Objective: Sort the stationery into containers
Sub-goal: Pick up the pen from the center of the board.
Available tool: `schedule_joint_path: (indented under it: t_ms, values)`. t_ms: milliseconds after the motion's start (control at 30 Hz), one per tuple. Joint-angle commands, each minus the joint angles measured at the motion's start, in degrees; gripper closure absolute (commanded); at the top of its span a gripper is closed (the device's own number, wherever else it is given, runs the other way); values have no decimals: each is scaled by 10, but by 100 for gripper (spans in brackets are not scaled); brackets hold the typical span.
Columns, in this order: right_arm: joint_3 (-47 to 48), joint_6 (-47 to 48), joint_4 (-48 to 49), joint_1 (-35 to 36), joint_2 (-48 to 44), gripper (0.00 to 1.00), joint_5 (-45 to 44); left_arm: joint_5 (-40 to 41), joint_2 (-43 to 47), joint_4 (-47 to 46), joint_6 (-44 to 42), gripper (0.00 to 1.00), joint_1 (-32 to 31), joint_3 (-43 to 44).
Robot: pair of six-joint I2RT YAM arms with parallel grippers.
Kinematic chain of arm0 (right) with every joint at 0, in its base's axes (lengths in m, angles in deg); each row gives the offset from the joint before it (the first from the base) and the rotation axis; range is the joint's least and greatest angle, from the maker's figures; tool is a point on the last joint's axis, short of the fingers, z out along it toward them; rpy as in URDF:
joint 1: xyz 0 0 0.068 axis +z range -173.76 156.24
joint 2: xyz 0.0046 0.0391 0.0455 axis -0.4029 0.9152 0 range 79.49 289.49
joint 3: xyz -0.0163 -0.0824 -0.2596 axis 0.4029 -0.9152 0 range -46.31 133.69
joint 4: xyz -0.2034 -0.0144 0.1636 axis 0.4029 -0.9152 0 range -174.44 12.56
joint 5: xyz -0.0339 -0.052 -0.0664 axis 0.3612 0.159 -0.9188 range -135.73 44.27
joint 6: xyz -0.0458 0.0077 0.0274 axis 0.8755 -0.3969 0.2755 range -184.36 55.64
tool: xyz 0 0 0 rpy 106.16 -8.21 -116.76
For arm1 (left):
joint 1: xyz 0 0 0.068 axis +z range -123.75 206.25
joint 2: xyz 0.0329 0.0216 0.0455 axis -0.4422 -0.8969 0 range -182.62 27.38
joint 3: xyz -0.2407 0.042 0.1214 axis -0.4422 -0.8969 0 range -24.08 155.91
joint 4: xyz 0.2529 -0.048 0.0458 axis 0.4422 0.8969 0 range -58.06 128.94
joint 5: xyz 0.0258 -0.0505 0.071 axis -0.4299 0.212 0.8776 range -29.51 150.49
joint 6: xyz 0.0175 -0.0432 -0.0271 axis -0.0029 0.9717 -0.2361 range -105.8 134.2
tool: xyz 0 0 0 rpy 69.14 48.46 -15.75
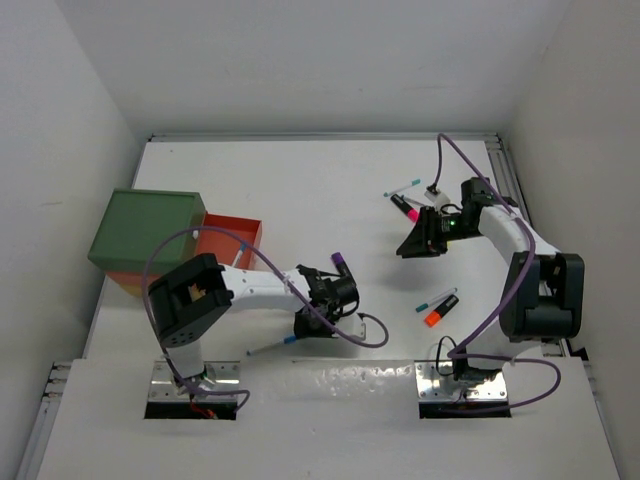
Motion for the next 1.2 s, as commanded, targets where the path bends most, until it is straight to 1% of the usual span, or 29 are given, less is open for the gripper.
schedule_joint_path:
  t_ms: [0,100,233,267,300,333,367,467,533,633,733,867,1033,1167]
  values:
    - [2,18,-6,-3,-22,72,6,-27,-24,-70,17,88,21,18]
    - [5,20,-10,-3,-23,72,5,-25,-29,-59,17,90,30,33]
    - [2,22,-9,-3,-28,74,3,-12,-1,-69,20,99,40,29]
    - [1,23,-11,-3,-29,74,3,-7,4,-67,22,98,41,34]
    - [1,23,-12,-3,-29,74,3,6,10,-61,27,94,43,43]
    - [1,23,-12,-3,-29,73,3,13,12,-46,46,88,44,51]
    - [2,25,-12,-3,-28,73,2,14,14,-32,54,73,46,69]
    - [4,24,-12,-1,-27,73,2,7,20,16,85,60,46,81]
    - [3,22,-10,2,-26,73,1,-5,32,36,97,56,46,71]
    - [5,20,-10,5,-25,73,-3,3,38,59,104,53,50,61]
    - [3,20,-9,6,-24,73,-6,-9,29,93,109,53,63,58]
    - [5,13,-5,15,-16,73,-12,-16,40,84,109,52,67,49]
    - [23,11,-9,30,-4,73,-18,-26,5,83,111,52,67,49]
    - [29,13,-12,31,0,73,-22,-28,0,80,113,54,67,48]
